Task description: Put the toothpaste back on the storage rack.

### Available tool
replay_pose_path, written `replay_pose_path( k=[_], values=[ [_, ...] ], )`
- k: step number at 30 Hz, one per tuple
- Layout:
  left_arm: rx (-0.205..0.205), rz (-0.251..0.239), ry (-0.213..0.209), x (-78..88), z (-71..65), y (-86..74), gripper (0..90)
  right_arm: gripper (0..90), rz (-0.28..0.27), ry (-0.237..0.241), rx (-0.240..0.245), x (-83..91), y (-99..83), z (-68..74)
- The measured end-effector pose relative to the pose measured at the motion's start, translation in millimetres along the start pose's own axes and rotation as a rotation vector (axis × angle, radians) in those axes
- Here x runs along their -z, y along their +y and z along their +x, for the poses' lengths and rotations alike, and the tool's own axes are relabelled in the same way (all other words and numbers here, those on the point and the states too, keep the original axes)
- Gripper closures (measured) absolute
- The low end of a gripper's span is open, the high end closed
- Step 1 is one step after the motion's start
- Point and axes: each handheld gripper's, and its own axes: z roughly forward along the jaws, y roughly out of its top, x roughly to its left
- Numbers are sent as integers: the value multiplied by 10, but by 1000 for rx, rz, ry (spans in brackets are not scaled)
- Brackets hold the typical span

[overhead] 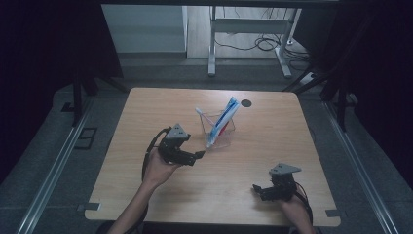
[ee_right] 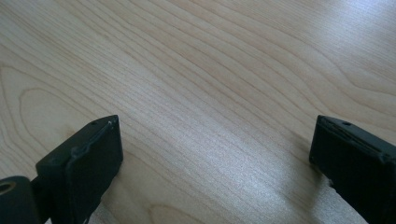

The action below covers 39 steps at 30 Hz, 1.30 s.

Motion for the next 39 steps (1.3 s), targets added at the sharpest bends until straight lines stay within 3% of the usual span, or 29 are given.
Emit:
replay_pose_path(
  k=[11,24,34,39],
  values=[
    [10,-3,27,138,-12,-234,150,21,1,0,-2,1,0,2],
    [51,0,60,263,-15,-639,151,21,0,0,-5,0,0,4],
    [95,5,72,268,-28,-964,151,21,0,0,-6,0,0,5],
    [101,44,88,227,-17,-1126,150,21,-2,-1,-3,-2,0,3]
  ],
)
